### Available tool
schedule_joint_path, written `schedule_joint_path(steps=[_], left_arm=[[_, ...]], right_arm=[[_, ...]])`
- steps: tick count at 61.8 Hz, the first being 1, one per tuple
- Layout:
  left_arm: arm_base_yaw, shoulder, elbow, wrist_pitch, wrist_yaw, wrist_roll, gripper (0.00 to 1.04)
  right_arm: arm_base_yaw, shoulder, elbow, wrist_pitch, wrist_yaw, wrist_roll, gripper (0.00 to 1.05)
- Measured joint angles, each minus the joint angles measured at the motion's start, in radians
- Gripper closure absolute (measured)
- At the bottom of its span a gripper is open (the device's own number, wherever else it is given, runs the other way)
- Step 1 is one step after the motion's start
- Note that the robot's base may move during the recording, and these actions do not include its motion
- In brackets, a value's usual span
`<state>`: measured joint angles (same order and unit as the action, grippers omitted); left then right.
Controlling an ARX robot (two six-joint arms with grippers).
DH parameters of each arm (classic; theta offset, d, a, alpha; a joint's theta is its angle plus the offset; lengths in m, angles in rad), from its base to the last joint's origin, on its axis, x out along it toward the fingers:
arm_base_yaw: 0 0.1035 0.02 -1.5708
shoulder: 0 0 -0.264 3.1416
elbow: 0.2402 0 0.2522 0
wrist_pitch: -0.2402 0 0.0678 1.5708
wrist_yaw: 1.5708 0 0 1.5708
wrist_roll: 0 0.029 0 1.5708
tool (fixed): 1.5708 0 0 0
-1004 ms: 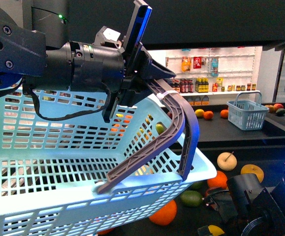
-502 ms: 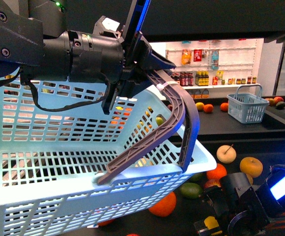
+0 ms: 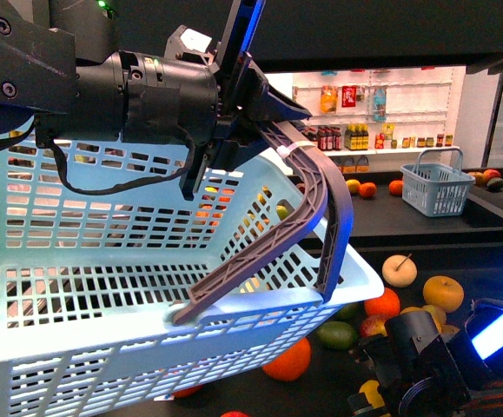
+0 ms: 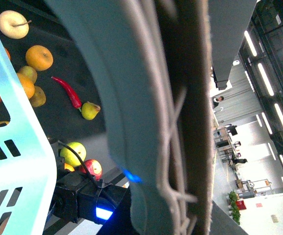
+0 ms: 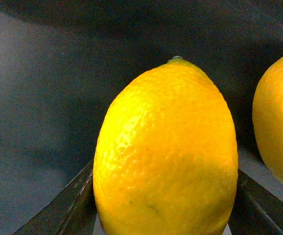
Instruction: Pick lemon from shelf
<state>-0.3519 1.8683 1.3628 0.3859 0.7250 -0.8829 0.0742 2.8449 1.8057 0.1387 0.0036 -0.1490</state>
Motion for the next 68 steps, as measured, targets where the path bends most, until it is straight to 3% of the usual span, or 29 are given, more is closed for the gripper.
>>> schedule_joint_path(steps=[21,37,52,68], left_arm=[[0.000,0.000,0.000,0.000,0.000,0.000,0.97],[0.000,0.000,0.000,0.000,0.000,0.000,0.97],[0.000,0.000,0.000,0.000,0.000,0.000,0.97],[0.000,0.000,0.000,0.000,0.000,0.000,0.97]], right_arm=[[-0.076,-0.369,-0.383,0.285,-0.033,-0.025,0.43],[-0.126,-0.774,-0.618,0.302,-0.162,0.104,0.43],[-0.039,-1.030,-0.659,0.220,-0.297,0.312,0.43],[0.061,-1.044,-0.658,0.195,-0.319,0.408,0.43]])
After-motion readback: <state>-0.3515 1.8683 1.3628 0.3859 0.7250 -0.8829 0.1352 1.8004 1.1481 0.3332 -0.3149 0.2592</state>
